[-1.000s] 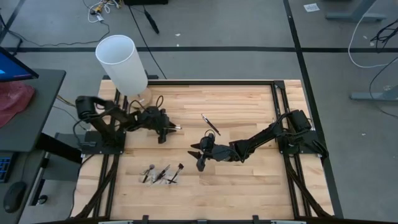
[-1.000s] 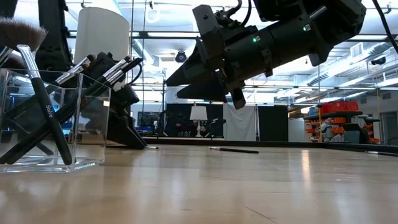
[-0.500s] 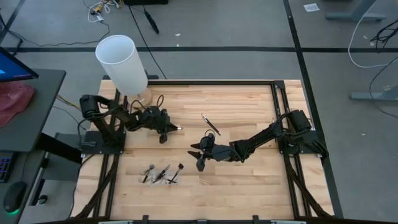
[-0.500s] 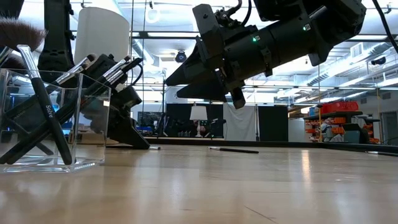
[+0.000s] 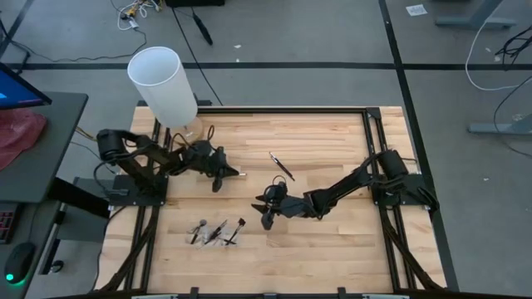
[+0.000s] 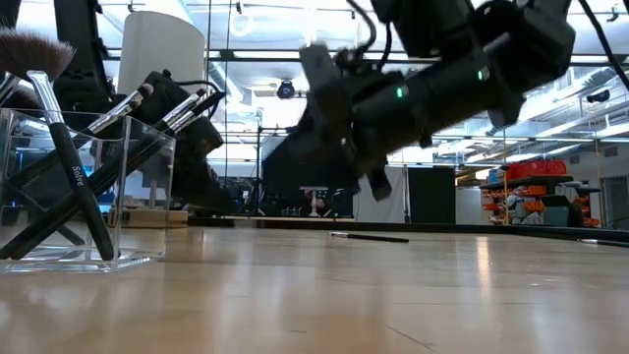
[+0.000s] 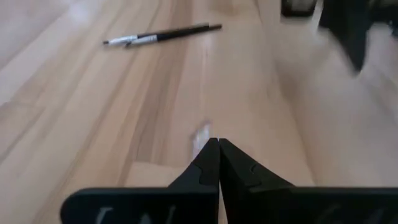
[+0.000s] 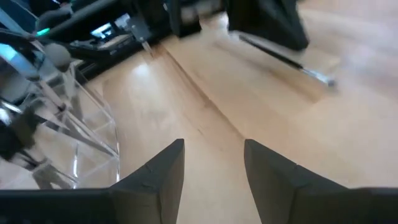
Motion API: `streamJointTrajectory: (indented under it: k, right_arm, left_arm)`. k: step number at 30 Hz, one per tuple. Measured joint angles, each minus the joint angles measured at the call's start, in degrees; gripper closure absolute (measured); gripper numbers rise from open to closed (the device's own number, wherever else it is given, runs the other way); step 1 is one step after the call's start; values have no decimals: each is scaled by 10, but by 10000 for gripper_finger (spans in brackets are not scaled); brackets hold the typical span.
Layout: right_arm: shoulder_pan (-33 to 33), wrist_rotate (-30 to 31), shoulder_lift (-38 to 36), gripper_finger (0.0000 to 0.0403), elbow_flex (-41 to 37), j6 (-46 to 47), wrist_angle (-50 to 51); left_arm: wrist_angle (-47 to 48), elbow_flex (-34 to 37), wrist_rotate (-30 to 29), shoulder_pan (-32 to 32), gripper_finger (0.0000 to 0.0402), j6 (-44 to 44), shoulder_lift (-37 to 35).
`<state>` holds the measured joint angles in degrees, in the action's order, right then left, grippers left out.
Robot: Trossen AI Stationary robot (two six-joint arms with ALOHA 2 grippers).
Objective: Put items in baskets/containers
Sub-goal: Put the eyeshadow brush into the transparent organizer
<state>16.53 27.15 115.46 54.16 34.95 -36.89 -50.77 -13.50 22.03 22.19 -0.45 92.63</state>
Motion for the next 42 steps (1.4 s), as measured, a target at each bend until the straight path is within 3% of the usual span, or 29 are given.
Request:
streamJointTrajectory:
  k: [8,12,20,26,30,37,42]
  right_arm:
    - [-1,5,69,234,0,40,-73]
    - [-2,5,80,234,0,48,-92]
    - [-2,5,79,234,0,28,-117]
    - [-2,5,80,234,0,21,-125]
    - [-2,5,80,234,0,18,-135]
    - [-2,4,79,234,0,15,-136]
    - [-2,-25,78,234,0,10,-167]
  left_arm:
    - [-38,0,17,-44,401,-27,-19]
    - [-36,-1,-38,-55,395,-24,-23]
    - [72,-1,-54,-64,298,27,-22]
    - [151,-4,-124,-112,250,67,-24]
    - [175,-5,-158,-131,268,70,-25]
    - [187,-5,-154,-127,383,71,-25]
    - [184,-4,-147,-125,387,71,-25]
